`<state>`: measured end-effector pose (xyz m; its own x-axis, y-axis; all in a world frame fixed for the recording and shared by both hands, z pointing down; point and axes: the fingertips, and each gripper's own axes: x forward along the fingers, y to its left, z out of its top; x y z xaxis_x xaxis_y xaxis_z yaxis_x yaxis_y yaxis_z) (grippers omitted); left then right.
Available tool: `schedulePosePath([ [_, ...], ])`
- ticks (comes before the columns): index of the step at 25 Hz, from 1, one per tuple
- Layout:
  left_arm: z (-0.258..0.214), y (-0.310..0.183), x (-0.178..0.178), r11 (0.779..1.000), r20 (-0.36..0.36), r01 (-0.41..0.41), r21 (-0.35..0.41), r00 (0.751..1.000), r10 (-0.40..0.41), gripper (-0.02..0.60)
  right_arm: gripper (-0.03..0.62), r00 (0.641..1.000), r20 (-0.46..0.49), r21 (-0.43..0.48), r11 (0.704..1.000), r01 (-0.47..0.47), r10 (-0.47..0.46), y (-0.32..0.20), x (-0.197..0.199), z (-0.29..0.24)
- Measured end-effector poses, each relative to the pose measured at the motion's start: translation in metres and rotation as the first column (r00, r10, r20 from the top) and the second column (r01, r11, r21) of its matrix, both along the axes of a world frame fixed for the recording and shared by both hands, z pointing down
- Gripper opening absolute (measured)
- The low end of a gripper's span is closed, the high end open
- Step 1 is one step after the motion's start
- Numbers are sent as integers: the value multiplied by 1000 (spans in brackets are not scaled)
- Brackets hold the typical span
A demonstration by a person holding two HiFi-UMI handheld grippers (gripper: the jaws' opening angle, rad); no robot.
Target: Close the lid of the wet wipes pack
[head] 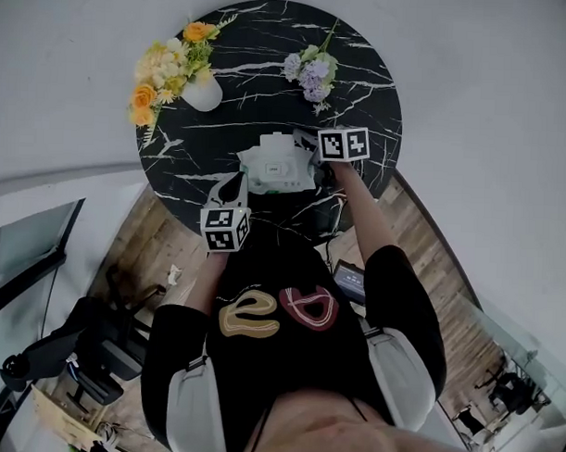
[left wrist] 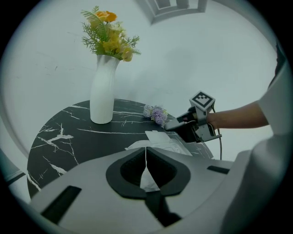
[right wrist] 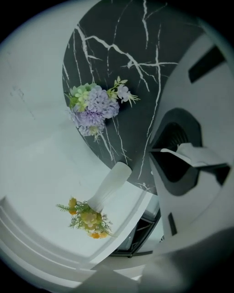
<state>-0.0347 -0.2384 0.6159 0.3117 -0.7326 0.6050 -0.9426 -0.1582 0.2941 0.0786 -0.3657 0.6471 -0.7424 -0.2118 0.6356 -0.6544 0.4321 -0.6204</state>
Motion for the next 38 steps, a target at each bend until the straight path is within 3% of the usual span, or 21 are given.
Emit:
schedulePosePath([
  [9,20,0,7,998,-20,22,-59,1000,-23,20,15,996,91,-149,988,39,-26,-2,-12,11],
  [17,29,-1,12,996,-24,25,-87,999,-27,19,15,988,147,-200,977,77,-48,-3,-13,5],
  [24,31,4,16,994,-26,20,-105,999,-23,20,15,978,203,-185,979,86,-48,-2,-14,-11],
  [38,34,11,20,995,-24,-4,-102,1000,2,20,14,979,203,-98,994,54,-33,11,-12,-28],
])
